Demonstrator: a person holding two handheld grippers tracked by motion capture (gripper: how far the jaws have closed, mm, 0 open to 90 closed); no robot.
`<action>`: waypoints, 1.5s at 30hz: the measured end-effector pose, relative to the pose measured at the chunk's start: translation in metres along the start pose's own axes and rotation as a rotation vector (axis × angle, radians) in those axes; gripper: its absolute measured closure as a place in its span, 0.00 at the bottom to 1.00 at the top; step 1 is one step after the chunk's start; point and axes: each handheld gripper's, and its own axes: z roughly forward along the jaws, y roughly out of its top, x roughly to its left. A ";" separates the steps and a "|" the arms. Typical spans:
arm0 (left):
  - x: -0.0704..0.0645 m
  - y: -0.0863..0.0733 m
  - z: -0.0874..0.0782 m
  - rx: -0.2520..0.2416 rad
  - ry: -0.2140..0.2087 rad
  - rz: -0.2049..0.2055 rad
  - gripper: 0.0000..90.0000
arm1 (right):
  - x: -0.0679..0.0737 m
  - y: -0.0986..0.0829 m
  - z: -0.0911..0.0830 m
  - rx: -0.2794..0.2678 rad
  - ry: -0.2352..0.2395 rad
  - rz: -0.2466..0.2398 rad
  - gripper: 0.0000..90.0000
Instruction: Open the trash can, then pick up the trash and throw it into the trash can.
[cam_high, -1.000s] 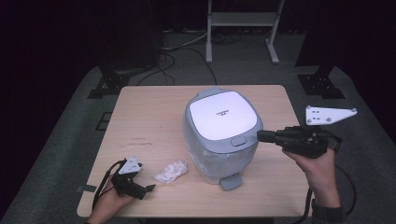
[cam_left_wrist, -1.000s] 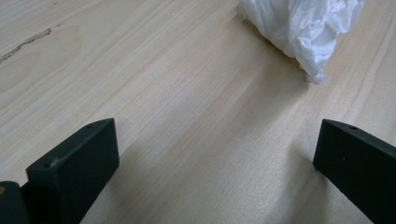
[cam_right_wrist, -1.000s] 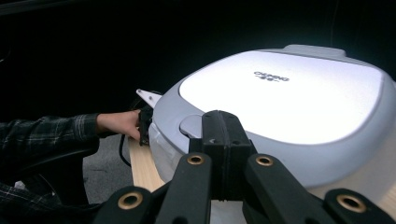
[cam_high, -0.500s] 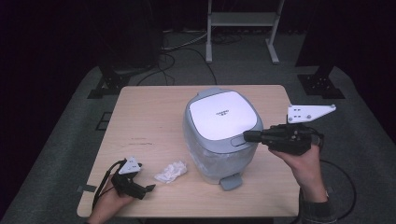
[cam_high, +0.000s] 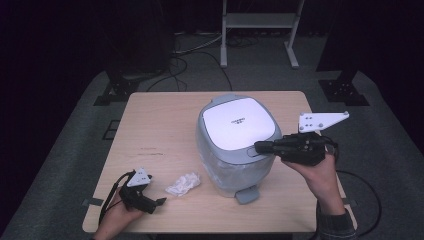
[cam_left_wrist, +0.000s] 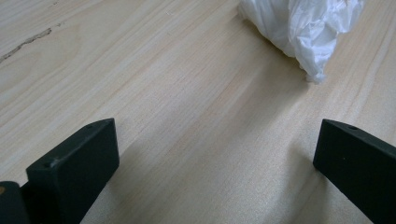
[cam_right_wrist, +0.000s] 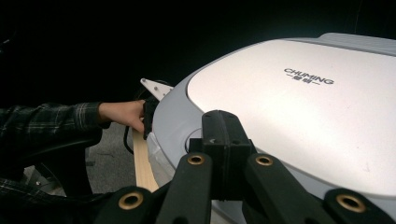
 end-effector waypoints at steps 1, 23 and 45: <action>0.000 0.000 0.000 0.000 0.000 0.000 0.00 | 0.000 0.000 0.000 0.002 -0.002 -0.005 1.00; -0.001 0.000 -0.001 0.001 0.003 -0.004 0.00 | 0.009 -0.012 -0.038 -0.052 -0.227 -0.007 0.55; -0.001 -0.001 -0.001 0.000 0.004 -0.005 0.00 | -0.003 -0.067 -0.056 0.023 -0.416 0.083 0.15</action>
